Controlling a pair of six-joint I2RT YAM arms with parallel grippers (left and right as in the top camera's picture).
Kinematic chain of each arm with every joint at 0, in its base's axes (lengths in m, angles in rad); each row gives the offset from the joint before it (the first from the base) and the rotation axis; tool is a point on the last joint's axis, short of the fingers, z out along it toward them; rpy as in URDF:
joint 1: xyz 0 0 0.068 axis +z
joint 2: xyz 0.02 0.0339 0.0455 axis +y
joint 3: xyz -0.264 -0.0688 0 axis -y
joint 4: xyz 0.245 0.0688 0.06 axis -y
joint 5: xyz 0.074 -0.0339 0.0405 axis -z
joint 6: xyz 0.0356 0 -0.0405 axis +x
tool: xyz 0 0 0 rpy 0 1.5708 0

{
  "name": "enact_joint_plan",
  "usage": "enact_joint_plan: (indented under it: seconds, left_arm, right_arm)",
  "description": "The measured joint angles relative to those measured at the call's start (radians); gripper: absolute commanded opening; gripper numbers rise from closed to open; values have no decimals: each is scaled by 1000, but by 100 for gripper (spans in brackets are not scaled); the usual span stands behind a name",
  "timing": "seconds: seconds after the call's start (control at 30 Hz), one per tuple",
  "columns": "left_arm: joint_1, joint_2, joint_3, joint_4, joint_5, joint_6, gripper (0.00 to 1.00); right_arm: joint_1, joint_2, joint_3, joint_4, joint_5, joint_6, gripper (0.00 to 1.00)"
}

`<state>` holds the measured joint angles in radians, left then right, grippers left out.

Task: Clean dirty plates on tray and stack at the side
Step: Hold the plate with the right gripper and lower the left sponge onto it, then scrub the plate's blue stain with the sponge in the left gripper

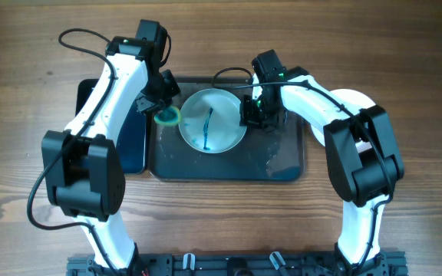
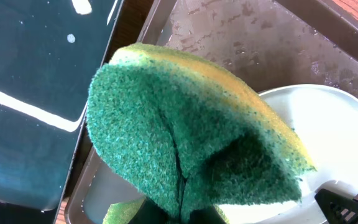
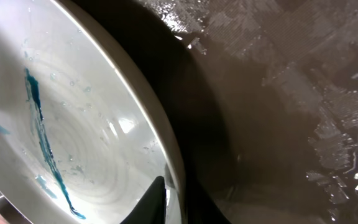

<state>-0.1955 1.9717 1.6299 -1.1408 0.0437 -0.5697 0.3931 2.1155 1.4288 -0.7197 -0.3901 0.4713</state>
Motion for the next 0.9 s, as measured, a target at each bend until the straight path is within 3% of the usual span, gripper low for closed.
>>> enact_joint_plan:
  seconds: [0.07, 0.27, 0.63, 0.9]
  left_arm:
    - [-2, 0, 0, 0, 0, 0, 4]
    - [-34, 0, -39, 47, 0, 0, 4]
    - [-195, 6, -230, 305, 19, 68, 4]
    - [-254, 55, -230, 335, 29, 98, 4]
  right_arm:
    - [0, 0, -1, 1, -1, 5, 4]
    - [0, 0, -5, 5, -2, 3, 4]
    - [0, 0, -5, 6, -3, 3, 4]
    - [0, 0, -5, 6, -3, -4, 4]
